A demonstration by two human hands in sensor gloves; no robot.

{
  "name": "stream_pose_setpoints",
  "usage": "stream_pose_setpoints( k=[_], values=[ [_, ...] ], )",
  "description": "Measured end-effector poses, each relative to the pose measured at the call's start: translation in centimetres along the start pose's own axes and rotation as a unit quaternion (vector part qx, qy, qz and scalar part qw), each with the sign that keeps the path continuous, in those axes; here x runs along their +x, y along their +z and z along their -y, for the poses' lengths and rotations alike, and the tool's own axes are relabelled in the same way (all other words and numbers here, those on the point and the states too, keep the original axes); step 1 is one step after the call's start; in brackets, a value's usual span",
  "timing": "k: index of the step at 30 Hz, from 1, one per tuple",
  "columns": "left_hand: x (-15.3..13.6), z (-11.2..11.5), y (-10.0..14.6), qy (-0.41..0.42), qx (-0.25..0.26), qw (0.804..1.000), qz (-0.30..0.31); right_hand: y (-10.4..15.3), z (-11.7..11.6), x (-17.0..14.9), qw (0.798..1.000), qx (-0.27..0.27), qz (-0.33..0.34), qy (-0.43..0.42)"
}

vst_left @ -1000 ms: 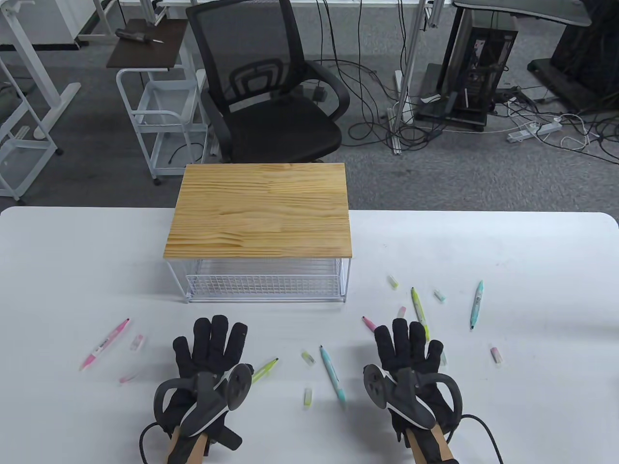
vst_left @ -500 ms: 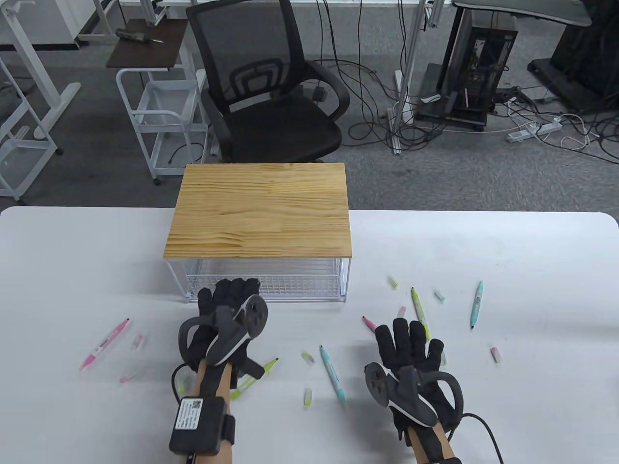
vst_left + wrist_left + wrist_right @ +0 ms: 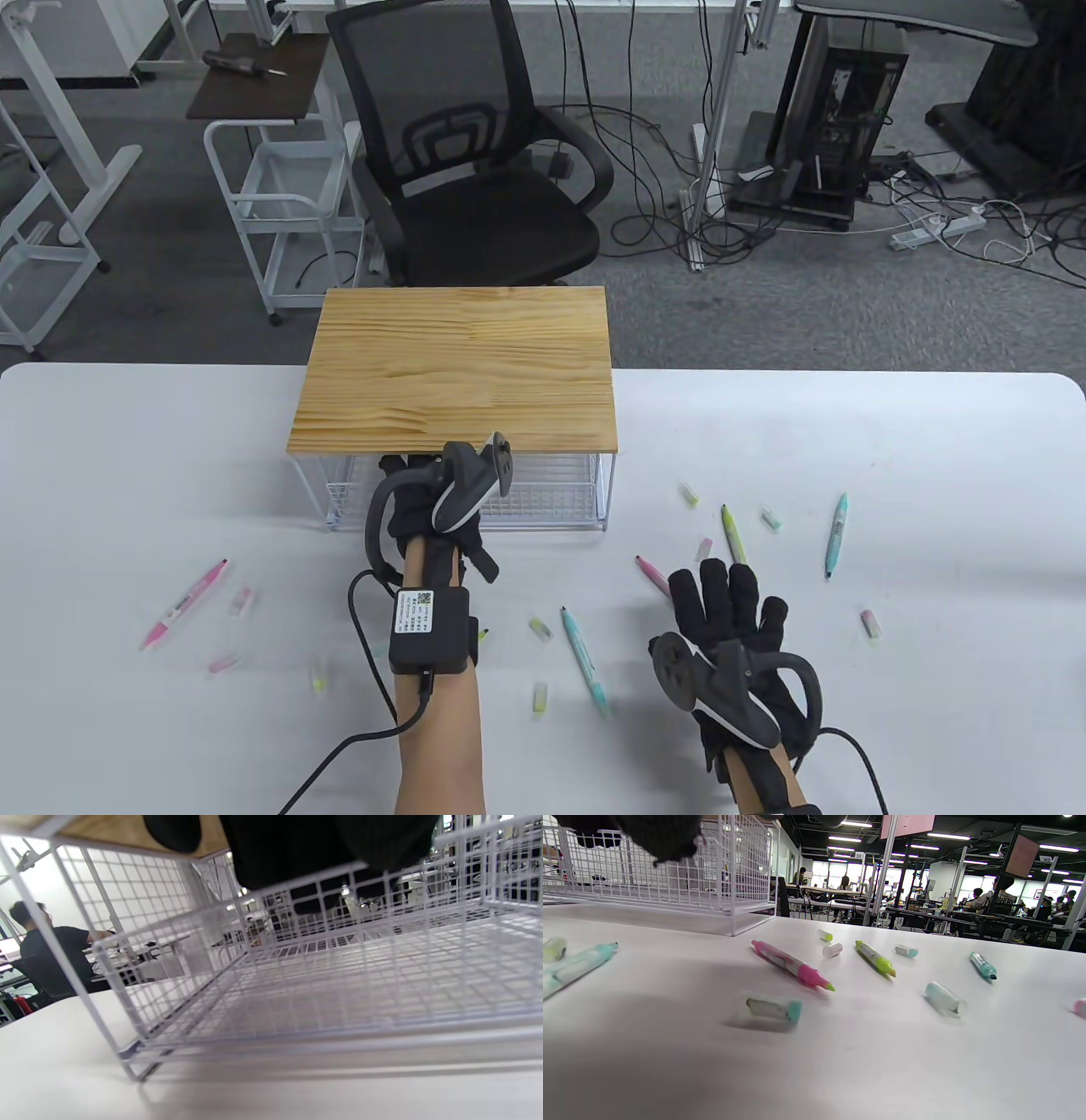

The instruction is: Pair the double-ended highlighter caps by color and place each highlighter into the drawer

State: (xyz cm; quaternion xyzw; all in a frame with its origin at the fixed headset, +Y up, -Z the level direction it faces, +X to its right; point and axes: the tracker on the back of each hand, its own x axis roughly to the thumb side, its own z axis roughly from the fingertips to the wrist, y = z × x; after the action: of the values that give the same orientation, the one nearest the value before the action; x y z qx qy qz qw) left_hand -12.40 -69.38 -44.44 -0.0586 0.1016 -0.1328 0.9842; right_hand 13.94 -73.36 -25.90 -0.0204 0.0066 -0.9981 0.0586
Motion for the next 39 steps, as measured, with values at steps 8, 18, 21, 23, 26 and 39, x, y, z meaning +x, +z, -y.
stream_pose_setpoints(
  k=[8,18,21,23,26,39],
  values=[
    [0.2,0.3,0.2,-0.008,0.012,1.0,0.0,-0.1,-0.1,0.0,1.0,0.0,0.004,-0.004],
    [0.1,1.3,0.6,0.01,0.046,0.999,0.004,0.0,-0.1,-0.1,1.0,-0.002,0.002,0.001],
    [-0.2,1.5,0.6,0.025,0.043,0.999,0.007,0.0,-0.2,-0.1,1.0,-0.002,0.003,0.001],
    [-0.1,1.6,0.7,0.022,0.05,0.999,0.007,0.0,-0.1,-0.1,1.0,-0.001,0.002,0.002],
    [-0.2,1.5,0.7,0.03,0.047,0.998,0.009,0.0,-0.1,-0.2,1.0,-0.001,0.001,0.0],
    [-0.7,1.1,3.5,-0.019,0.047,0.998,0.049,-0.1,-0.1,-0.5,1.0,0.0,-0.005,0.008]
  ],
)
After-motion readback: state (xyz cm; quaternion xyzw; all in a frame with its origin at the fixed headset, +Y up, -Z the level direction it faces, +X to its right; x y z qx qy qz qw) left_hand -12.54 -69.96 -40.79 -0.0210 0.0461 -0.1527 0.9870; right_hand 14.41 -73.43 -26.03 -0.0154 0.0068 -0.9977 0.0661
